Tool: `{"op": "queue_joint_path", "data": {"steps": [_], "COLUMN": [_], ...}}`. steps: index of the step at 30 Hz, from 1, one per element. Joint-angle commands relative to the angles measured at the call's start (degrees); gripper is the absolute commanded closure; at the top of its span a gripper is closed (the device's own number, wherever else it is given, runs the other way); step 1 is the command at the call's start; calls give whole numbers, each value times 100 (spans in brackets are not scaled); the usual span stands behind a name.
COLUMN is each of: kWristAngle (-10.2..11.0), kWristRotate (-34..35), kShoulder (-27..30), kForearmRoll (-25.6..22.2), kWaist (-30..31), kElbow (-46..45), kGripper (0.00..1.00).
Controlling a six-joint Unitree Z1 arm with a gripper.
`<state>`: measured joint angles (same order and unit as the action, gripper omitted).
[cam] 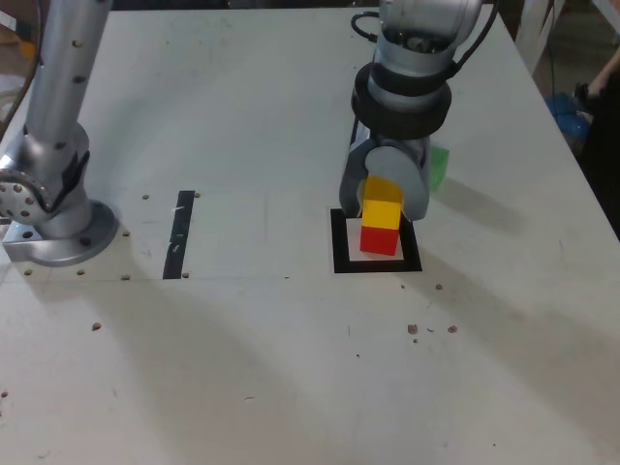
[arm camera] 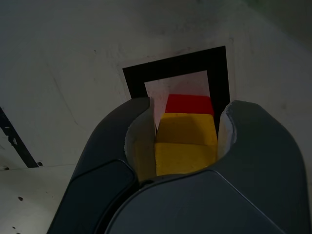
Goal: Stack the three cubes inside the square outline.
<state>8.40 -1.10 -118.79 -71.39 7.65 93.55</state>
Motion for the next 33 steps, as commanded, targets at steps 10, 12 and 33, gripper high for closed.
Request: {"op": "queue_joint_path", "data": {"steps": [10, 12, 33], "kWristAngle": [-16, -26, 1005], "kWristRotate": [-128, -145, -1682], "kShoulder": [-62, -57, 182], "kForearmRoll": [31, 33, -435], "kWaist": [-45, -45, -593], "kElbow": [-16, -3, 614], "kGripper": [9, 4, 1]}}
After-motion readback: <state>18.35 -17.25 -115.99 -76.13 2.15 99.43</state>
